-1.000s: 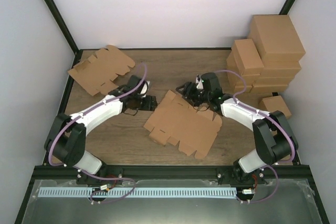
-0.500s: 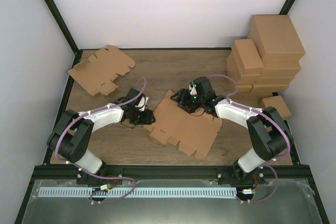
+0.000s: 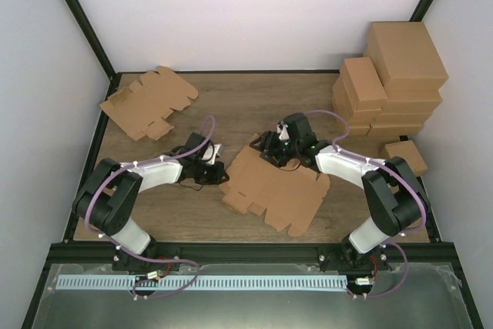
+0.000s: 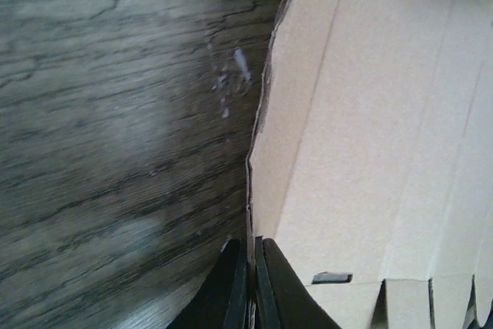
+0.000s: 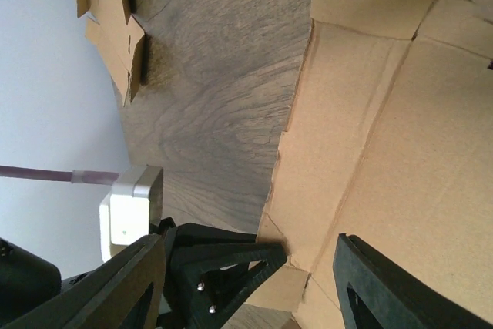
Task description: Fold the paper box
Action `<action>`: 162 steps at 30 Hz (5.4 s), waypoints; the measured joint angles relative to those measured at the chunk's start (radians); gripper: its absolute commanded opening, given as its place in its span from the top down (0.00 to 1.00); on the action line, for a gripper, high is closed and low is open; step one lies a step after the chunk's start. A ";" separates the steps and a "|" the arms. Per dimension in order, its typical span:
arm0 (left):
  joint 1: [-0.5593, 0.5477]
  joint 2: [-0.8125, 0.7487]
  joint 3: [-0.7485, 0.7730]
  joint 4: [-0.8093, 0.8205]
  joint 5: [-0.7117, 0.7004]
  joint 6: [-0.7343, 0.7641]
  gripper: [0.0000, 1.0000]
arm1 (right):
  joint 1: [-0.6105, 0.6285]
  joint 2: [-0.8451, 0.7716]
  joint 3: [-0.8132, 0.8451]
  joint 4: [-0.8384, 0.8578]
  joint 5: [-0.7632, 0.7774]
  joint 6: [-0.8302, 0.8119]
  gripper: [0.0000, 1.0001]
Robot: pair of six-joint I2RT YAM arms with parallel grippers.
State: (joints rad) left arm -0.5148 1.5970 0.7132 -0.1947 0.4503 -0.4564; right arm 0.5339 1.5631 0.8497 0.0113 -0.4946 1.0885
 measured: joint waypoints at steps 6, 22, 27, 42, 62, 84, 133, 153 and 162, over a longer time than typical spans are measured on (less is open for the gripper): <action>-0.007 -0.038 0.001 -0.003 -0.013 0.011 0.96 | 0.000 0.000 0.004 -0.034 0.002 0.001 0.36; -0.471 -0.166 0.223 -0.254 -0.722 0.080 0.96 | 0.011 -0.007 0.127 -0.167 0.069 0.032 0.34; -0.539 -0.134 0.274 -0.325 -0.882 0.088 0.96 | 0.018 -0.007 0.127 -0.183 0.079 0.049 0.53; -0.619 -0.058 0.358 -0.415 -1.035 0.087 0.37 | 0.019 -0.051 0.105 -0.179 0.081 0.006 0.99; -0.251 -0.153 0.358 -0.373 -0.221 0.051 0.15 | 0.019 -0.154 -0.274 0.356 -0.084 -0.015 0.99; -0.258 -0.044 0.360 -0.377 -0.088 0.101 0.40 | 0.019 -0.130 -0.293 0.453 -0.108 -0.003 0.94; -0.439 0.107 0.511 -0.537 -0.387 0.152 0.49 | 0.024 -0.216 -0.514 0.196 0.091 -0.209 0.71; -0.480 0.150 0.543 -0.583 -0.538 0.147 0.49 | 0.010 -0.457 -0.435 -0.014 0.360 -0.415 0.99; -0.531 0.182 0.547 -0.591 -0.572 0.147 0.49 | -0.074 -0.375 -0.246 -0.085 0.352 -0.534 0.99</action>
State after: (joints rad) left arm -1.0454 1.7786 1.2606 -0.7856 -0.1219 -0.3096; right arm 0.4599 1.1885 0.6033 -0.0742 -0.1421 0.5541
